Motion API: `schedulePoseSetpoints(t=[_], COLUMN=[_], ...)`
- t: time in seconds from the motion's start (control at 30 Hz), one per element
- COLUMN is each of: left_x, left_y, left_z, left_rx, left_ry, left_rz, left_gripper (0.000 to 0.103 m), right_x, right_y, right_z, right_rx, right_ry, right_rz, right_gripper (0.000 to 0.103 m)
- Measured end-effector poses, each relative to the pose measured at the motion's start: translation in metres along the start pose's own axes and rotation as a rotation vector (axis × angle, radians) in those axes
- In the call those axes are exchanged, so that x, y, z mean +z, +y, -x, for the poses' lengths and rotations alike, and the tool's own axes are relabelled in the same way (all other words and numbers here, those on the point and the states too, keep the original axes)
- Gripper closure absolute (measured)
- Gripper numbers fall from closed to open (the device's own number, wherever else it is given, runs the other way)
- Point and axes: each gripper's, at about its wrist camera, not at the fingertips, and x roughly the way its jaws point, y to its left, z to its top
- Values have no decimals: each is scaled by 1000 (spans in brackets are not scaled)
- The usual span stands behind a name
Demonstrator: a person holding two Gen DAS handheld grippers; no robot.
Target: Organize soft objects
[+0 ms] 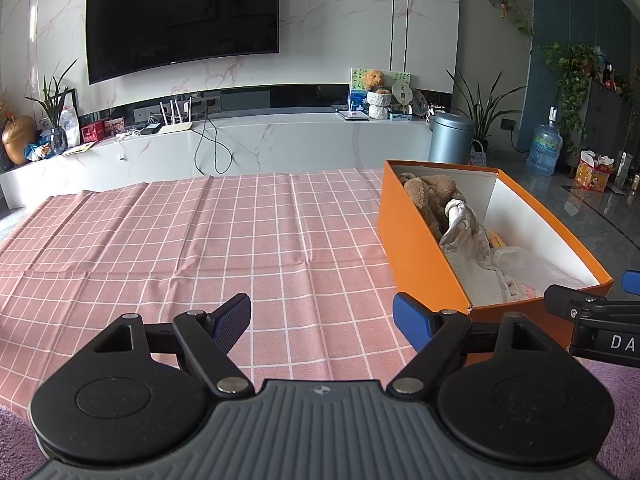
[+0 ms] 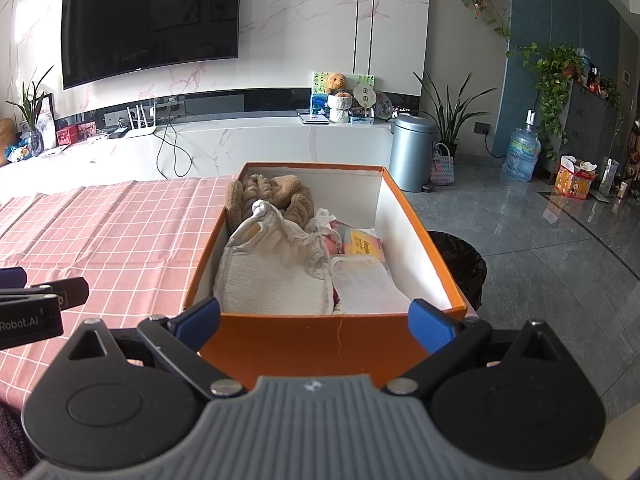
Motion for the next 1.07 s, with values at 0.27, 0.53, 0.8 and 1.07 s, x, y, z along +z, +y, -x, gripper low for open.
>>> schedulePoseSetpoints(t=[0.27, 0.53, 0.8, 1.07], left_x=[-2, 0, 0, 0], left_y=[0, -1, -1, 0], left_z=[0, -1, -1, 0], left_rx=[-3, 2, 5, 6], left_ry=[-5, -2, 2, -3], left_rz=[-5, -15, -20, -20], left_gripper=[8, 8, 8, 8], right_x=[0, 0, 0, 0], right_y=[3, 3, 2, 2], right_z=[-3, -2, -2, -2], right_rx=[1, 1, 1, 2], right_ry=[10, 13, 15, 17], right_rz=[-2, -5, -6, -5], right_gripper=[4, 4, 4, 4])
